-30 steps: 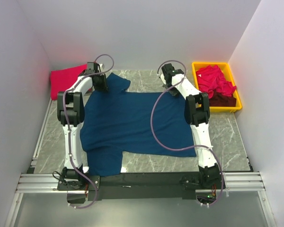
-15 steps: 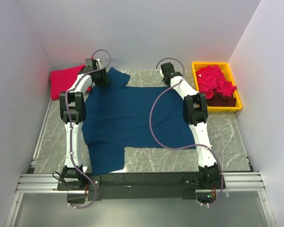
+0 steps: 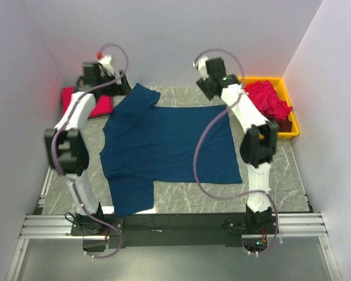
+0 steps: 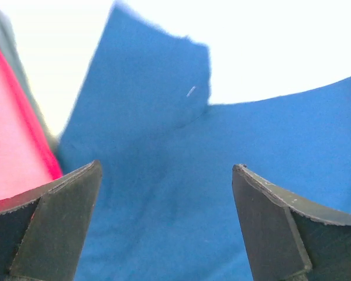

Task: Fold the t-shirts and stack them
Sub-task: Flatten the tshirt out, then fold the tshirt

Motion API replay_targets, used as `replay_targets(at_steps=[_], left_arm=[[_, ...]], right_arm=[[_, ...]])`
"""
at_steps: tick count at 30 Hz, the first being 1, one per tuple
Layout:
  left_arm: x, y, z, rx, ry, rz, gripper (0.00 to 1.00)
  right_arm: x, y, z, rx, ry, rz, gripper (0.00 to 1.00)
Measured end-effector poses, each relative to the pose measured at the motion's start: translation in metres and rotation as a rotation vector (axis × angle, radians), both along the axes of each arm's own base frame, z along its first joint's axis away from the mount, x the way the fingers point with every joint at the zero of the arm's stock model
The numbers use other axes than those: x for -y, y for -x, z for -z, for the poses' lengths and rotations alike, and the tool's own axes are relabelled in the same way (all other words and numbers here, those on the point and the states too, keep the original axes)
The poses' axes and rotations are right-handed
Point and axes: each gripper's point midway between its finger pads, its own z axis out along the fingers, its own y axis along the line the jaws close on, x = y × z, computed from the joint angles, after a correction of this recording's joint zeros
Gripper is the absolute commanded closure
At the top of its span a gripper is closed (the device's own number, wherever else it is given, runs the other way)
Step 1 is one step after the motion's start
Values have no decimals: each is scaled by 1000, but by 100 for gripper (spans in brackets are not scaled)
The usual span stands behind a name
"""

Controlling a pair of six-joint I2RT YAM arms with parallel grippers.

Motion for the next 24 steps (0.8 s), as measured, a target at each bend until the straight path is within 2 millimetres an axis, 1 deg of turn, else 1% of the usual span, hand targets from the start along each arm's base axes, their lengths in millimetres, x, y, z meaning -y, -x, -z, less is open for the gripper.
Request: replay_targets(at_steps=[1, 3, 4, 5, 6, 7, 8, 9, 10, 11, 12, 13, 15, 16, 17, 18, 19, 20, 21, 22, 23, 24], left_arm=[[-1, 6, -27, 55, -4, 12, 1], [-7, 24, -98, 213, -25, 45, 1], [-11, 36, -129, 285, -46, 61, 1], [-13, 50, -156, 348, -70, 82, 1], [-15, 62, -171, 385, -99, 110, 0], [-15, 78, -184, 414, -131, 148, 0], [-15, 95, -191, 434, -164, 195, 0], [-13, 111, -189, 431, -194, 247, 1], [-13, 124, -182, 416, -219, 289, 1], [-12, 142, -165, 375, -245, 348, 2], [-11, 159, -144, 329, -276, 412, 5], [-11, 176, -123, 279, -302, 469, 7], [-12, 219, -66, 137, -345, 602, 11], [-14, 242, -39, 75, -368, 658, 12], [-16, 270, -11, -3, -387, 717, 14], [-18, 297, 12, -65, -403, 774, 14], [-21, 325, 33, -111, -433, 832, 15], [-25, 352, 51, -149, -467, 884, 17], [-28, 376, 63, -166, -504, 938, 17], [-30, 391, 69, -159, -540, 977, 18], [-32, 408, 76, -140, -592, 1027, 19], [-32, 417, 79, -123, -621, 1063, 20]], right_arm=[[-5, 6, -26, 37, -27, -17, 21], [-17, 26, -91, 137, -103, -61, 19], [-21, 37, -113, 167, -132, -82, 19], [-25, 51, -137, 200, -164, -111, 19], [-28, 66, -157, 223, -194, -141, 19], [-29, 81, -168, 226, -217, -169, 19], [-29, 94, -172, 220, -231, -191, 19], [-28, 112, -171, 194, -242, -219, 19], [-28, 124, -164, 161, -247, -241, 20], [-26, 139, -153, 127, -247, -266, 20], [-25, 155, -135, 70, -240, -289, 21], [-21, 173, -112, 0, -224, -305, 22], [-11, 206, -69, -122, -190, -333, 25], [-5, 223, -46, -190, -168, -341, 27], [3, 244, -20, -263, -144, -354, 28], [10, 262, -1, -324, -121, -362, 31], [16, 277, 14, -369, -104, -370, 33], [24, 292, 30, -409, -85, -377, 35], [30, 309, 43, -451, -68, -386, 40], [37, 323, 54, -484, -52, -394, 43], [41, 333, 62, -507, -44, -397, 45], [45, 343, 70, -533, -34, -403, 49]])
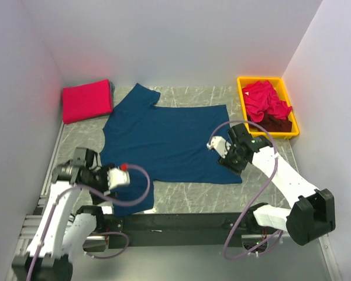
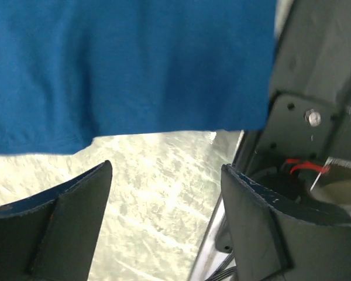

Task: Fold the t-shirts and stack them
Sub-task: Fold the tshirt

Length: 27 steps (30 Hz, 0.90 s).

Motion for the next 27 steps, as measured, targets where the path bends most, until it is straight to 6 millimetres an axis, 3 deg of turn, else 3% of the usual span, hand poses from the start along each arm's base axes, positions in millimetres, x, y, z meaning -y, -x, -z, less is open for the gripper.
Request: replay_targets(at_steps=[2, 6, 9, 20, 27], left_arm=[[1, 14, 5, 48, -33, 98, 23], [8, 16, 12, 50, -70, 226, 31], [15, 21, 24, -17, -111, 316, 32], [50, 36, 53, -122, -284, 464, 33], [53, 60, 70, -218, -493, 470, 36]], right_arm=[[5, 10, 13, -35, 20, -10, 50], [13, 23, 38, -103, 62, -13, 52], [14, 25, 46, -132, 77, -12, 52], [11, 4, 40, -121, 76, 8, 52], [14, -11, 33, -102, 67, 41, 52]])
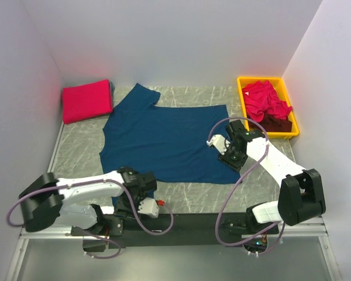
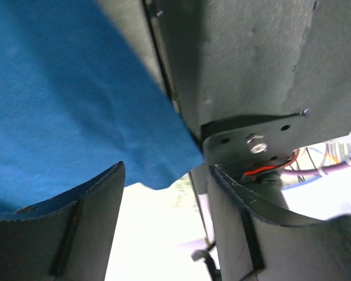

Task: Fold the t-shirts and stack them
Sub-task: Fold the tshirt

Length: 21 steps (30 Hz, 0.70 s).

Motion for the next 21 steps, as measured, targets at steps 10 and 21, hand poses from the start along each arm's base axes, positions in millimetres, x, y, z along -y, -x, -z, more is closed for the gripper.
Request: replay_targets(at_steps=[10, 21], left_arm=[[-6, -7, 7, 102, -187, -95, 36], [-10, -13, 12, 145, -288, -122, 41]], right_arm=[[10, -4, -2, 4, 0, 28, 53], [15, -5, -2, 3, -9, 42, 53]])
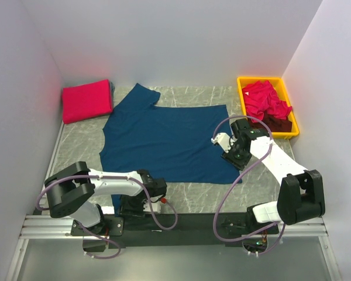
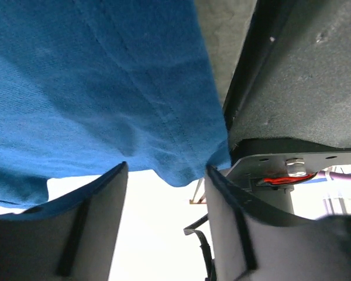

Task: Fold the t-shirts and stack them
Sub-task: Fold the tshirt

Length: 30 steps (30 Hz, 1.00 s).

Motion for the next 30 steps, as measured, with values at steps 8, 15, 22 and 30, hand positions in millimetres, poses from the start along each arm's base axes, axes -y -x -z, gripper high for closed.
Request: replay_targets(at_steps=[8, 15, 22, 30], left_arm=[[1, 0, 0, -8, -6, 8, 63], [1, 1, 0, -21, -5, 27, 99], [7, -2, -7, 1, 58, 25, 99], [31, -28, -41, 44, 177, -56, 99]], right_arm=[[4, 0, 0, -4, -9, 9, 53], [4, 7, 1, -36, -27, -1, 53], [-1, 15, -2, -52, -63, -20, 50], [-4, 21, 1, -53, -79, -50, 45]])
